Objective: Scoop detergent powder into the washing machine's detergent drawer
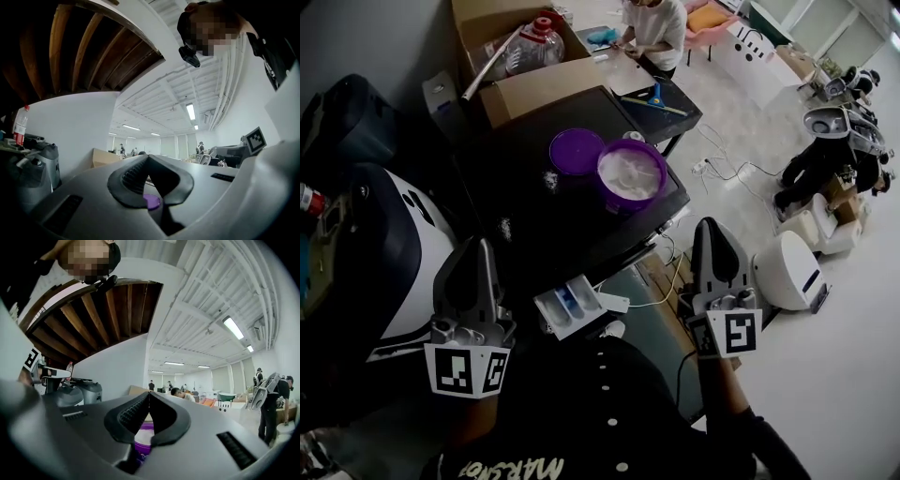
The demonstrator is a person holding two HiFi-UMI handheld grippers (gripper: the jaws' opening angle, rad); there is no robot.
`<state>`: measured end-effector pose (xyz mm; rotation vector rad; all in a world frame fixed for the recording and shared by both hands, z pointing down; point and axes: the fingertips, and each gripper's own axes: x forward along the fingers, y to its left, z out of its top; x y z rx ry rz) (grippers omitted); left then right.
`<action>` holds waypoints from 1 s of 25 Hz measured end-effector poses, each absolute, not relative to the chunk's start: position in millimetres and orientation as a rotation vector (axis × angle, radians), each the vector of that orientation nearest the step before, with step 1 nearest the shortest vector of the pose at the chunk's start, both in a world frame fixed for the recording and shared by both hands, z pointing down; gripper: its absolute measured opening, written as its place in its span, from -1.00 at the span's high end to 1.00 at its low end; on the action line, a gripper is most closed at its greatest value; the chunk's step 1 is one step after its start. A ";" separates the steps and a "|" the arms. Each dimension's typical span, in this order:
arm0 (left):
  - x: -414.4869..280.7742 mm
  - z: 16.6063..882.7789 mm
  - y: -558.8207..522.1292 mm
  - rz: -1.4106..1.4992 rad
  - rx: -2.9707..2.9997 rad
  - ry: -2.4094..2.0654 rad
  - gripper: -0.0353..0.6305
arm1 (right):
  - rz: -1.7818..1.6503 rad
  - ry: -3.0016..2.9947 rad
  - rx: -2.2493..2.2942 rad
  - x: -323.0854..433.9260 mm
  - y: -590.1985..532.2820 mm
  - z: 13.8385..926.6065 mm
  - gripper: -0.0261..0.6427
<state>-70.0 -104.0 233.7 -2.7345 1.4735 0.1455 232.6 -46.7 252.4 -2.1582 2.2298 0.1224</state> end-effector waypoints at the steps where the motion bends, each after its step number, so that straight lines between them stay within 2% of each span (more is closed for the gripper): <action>1: -71.7 233.9 -103.1 0.145 -2.730 1.480 0.88 | 0.134 2.217 -2.160 233.0 -43.8 251.0 0.83; 25: -88.4 239.8 -87.1 0.128 -2.705 1.529 0.88 | 0.157 2.276 -2.122 199.3 -44.5 246.9 0.84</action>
